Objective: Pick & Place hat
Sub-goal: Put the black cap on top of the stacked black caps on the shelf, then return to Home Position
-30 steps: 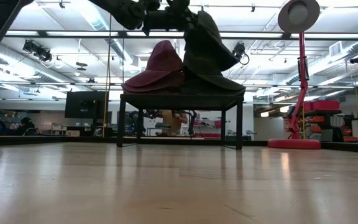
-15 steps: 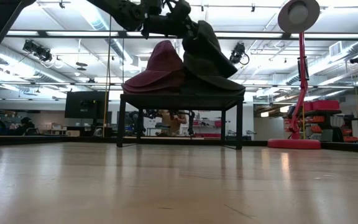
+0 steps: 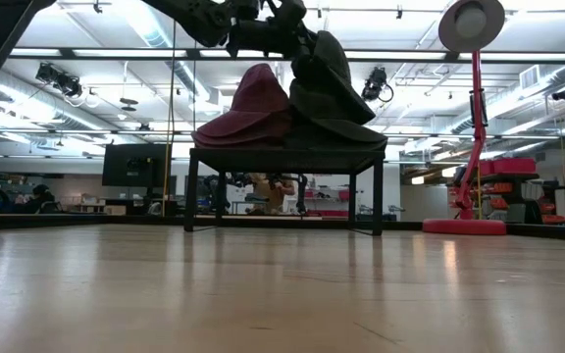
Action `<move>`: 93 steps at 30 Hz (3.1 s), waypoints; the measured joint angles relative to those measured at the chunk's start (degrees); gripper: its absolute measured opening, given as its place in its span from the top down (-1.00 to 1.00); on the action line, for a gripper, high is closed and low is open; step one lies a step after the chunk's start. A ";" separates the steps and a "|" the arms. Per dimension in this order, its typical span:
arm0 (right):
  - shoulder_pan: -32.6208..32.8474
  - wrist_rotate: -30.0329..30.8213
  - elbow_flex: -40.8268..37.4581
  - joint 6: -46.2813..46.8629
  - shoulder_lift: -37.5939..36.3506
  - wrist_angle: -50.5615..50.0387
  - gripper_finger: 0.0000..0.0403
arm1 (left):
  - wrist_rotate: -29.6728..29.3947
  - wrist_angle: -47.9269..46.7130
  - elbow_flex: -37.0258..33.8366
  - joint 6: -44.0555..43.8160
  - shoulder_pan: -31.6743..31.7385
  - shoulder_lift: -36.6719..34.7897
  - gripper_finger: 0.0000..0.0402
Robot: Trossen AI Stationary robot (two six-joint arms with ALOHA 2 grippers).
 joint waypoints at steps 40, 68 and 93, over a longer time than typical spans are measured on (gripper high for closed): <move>0.01 -0.50 0.00 -0.83 0.00 0.82 -0.01 | -10.27 -24.05 0.02 0.78 -2.74 -10.11 -0.05; 0.02 1.53 -0.07 -20.75 4.28 -3.62 0.03 | -16.52 -43.75 0.02 -36.19 -9.88 -27.86 0.38; 0.09 5.96 -35.97 -28.01 -6.82 25.53 0.99 | -16.83 -52.30 -2.53 -56.89 -20.04 -35.29 0.99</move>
